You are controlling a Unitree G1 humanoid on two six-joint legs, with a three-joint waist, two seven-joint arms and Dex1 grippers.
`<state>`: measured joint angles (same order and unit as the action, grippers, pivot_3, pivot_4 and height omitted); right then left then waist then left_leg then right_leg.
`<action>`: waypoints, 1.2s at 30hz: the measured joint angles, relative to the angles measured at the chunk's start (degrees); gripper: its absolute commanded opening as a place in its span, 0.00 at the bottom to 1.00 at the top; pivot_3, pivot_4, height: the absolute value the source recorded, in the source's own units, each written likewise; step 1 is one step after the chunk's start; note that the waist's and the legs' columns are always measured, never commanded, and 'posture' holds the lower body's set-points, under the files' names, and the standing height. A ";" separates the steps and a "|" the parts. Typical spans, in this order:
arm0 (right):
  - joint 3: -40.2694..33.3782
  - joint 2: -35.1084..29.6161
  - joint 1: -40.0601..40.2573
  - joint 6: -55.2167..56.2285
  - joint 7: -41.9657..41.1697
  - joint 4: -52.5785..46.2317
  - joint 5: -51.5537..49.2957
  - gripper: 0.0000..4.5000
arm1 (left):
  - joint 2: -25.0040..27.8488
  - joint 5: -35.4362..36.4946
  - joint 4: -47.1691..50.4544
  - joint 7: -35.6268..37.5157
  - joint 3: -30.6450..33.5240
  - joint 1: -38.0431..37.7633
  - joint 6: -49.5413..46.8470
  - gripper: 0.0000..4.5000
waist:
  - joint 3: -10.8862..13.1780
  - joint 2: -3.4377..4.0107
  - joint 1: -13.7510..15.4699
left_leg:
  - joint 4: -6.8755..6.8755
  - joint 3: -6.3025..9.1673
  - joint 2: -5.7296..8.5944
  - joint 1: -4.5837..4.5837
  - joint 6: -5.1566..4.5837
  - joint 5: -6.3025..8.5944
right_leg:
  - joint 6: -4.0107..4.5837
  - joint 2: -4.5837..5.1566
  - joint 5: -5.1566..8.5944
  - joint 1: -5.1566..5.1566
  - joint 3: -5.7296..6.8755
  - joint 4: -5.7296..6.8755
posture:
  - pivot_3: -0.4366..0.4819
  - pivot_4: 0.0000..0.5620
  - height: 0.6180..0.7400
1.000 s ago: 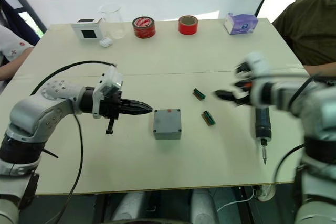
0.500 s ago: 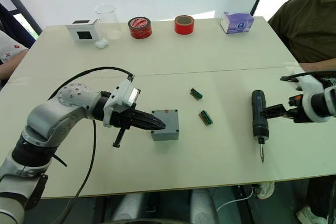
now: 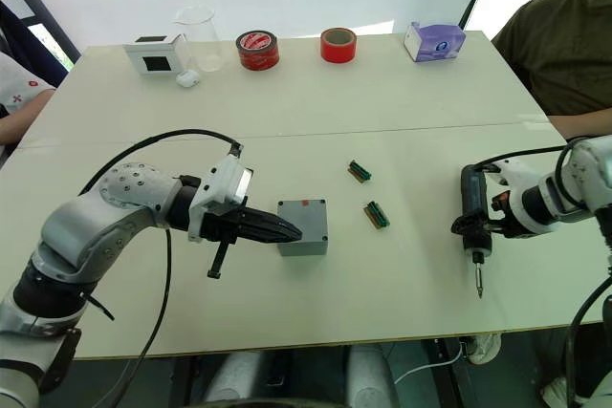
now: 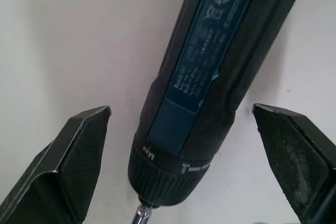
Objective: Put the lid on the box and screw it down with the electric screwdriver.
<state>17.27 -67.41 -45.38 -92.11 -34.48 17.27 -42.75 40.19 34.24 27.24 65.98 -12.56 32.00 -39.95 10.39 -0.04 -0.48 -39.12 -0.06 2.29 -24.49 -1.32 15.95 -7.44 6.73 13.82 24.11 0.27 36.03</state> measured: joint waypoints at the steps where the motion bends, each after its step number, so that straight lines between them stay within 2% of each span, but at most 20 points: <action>1: 0.40 0.13 -0.01 0.41 -0.98 0.35 1.41 1.00 | 0.28 0.08 0.05 -0.24 0.03 -0.09 -0.27 0.00 | -0.01 -0.02 -0.02 | 0.00 0.01 0.00 0.01 0.00 0.00 | 0.00 -0.01 0.00 -0.02 0.01 0.00 | 0.48 0.27 1.00; 4: 0.71 0.84 -0.17 1.31 -2.29 1.15 3.55 0.87 | 0.49 0.18 0.14 -0.59 0.07 -0.26 -0.78 0.00 | -0.05 -0.10 -0.11 | -0.02 0.03 -0.01 0.05 0.00 0.00 | 0.00 -0.03 0.00 -0.09 0.01 -0.01 | 0.48 0.27 1.00; 9: 1.75 1.84 -0.67 2.74 -4.53 2.51 8.26 0.47 | 1.07 0.52 0.76 -1.17 0.25 -0.42 -1.08 0.00 | -0.09 -0.19 -0.19 | -0.04 0.04 -0.01 0.08 0.00 0.00 | 0.00 -0.04 0.00 -0.12 0.01 -0.01 | 0.48 0.27 1.00; 10: 1.74 2.25 -0.79 2.74 -4.94 2.42 8.92 0.42 | 1.42 0.76 0.76 -1.16 0.38 -0.47 -1.08 0.00 | -0.10 -0.20 -0.20 | -0.04 0.04 -0.02 0.08 0.00 0.00 | 0.00 -0.06 0.00 -0.12 0.01 -0.01 | 0.48 0.27 1.00; 18: -0.62 4.63 -0.30 5.03 -6.39 3.12 12.78 0.41 | 3.93 1.18 -0.35 -1.51 1.77 -0.45 -1.17 0.00 | -0.21 -0.46 -0.73 | -0.04 0.03 -0.07 0.15 0.02 -0.01 | -0.01 -0.10 -0.01 -0.14 0.01 0.00 | 0.48 0.27 1.00; 22: -11.40 11.16 0.96 16.55 -5.59 0.12 12.27 0.41 | 5.56 -1.39 -6.89 -2.17 3.38 -0.57 0.08 0.00 | -0.02 -0.07 -1.08 | 0.00 -0.10 -0.06 0.11 0.03 -0.02 | -0.06 -0.10 -0.01 0.07 -0.09 0.15 | 0.48 0.27 1.00; 26: -20.14 14.42 1.64 22.13 -3.50 -6.59 11.20 0.41 | 5.49 -2.56 -9.41 -2.52 4.18 -0.97 1.50 0.00 | 0.01 0.04 0.45 | 0.10 0.04 -0.06 -0.17 0.34 -0.20 | -0.09 -0.10 0.06 0.26 0.00 0.13 | 0.48 0.27 1.00; 27: -27.07 18.56 4.50 25.28 -0.10 -11.39 10.73 0.41 | 5.45 -2.59 -10.15 -2.59 4.81 -0.92 1.65 0.00 | 0.00 -0.01 0.86 | 0.07 0.08 -0.04 -0.21 0.37 -0.21 | -0.09 -0.09 0.05 0.22 0.02 0.12 | 0.48 0.27 1.00; 28: -29.68 20.87 5.46 27.01 1.16 -13.49 10.33 0.41 | 5.44 -2.60 -10.50 -2.62 4.97 -0.92 1.67 0.00 | 0.00 -0.02 0.97 | 0.05 0.06 -0.02 -0.23 0.37 -0.21 | -0.10 -0.08 0.04 0.22 0.01 0.13 | 0.48 0.27 1.00; 30: -38.50 34.15 10.90 35.15 7.16 -28.76 6.26 0.41 | 4.09 -2.62 -11.58 -3.15 4.91 -0.40 1.40 0.00 | 0.00 0.00 1.08 | 0.03 0.05 0.02 -0.26 0.38 -0.21 | -0.11 -0.03 0.04 0.28 -0.04 0.16 | 0.48 0.27 1.00; 32: -38.54 43.74 14.77 39.92 9.84 -42.67 0.85 0.41 | 1.48 -2.52 -12.71 -3.66 4.29 0.57 0.68 0.00 | 0.00 0.01 1.16 | 0.03 0.16 0.02 -0.27 0.41 -0.23 | -0.11 -0.06 0.04 0.29 0.00 0.19 | 0.48 0.27 1.00; 34: -35.09 46.46 16.59 41.40 10.02 -50.43 -2.06 0.41 | 0.83 -2.73 -13.96 -3.10 3.12 0.96 0.63 0.00 | -0.01 -0.01 1.10 | -0.03 0.17 0.04 -0.26 0.41 -0.23 | -0.10 -0.06 0.03 0.22 0.00 0.21 | 0.48 0.27 1.00; 36: -33.45 47.65 17.46 42.67 11.57 -53.10 -2.25 0.41 | 0.63 -3.89 -15.71 -1.92 1.93 1.36 1.57 0.00 | -0.03 -0.04 1.23 | -0.07 0.20 0.13 -0.19 0.27 -0.15 | -0.07 -0.03 0.01 0.09 0.01 0.15 | 0.48 0.27 1.00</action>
<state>-16.17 -19.76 -27.92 -49.45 -22.90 -35.83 -45.01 40.81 30.34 11.52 64.06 -10.63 33.36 -38.38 10.36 -0.08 0.76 -39.20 0.14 2.43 -24.68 -1.06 15.80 -7.51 6.70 13.83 24.20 0.28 36.18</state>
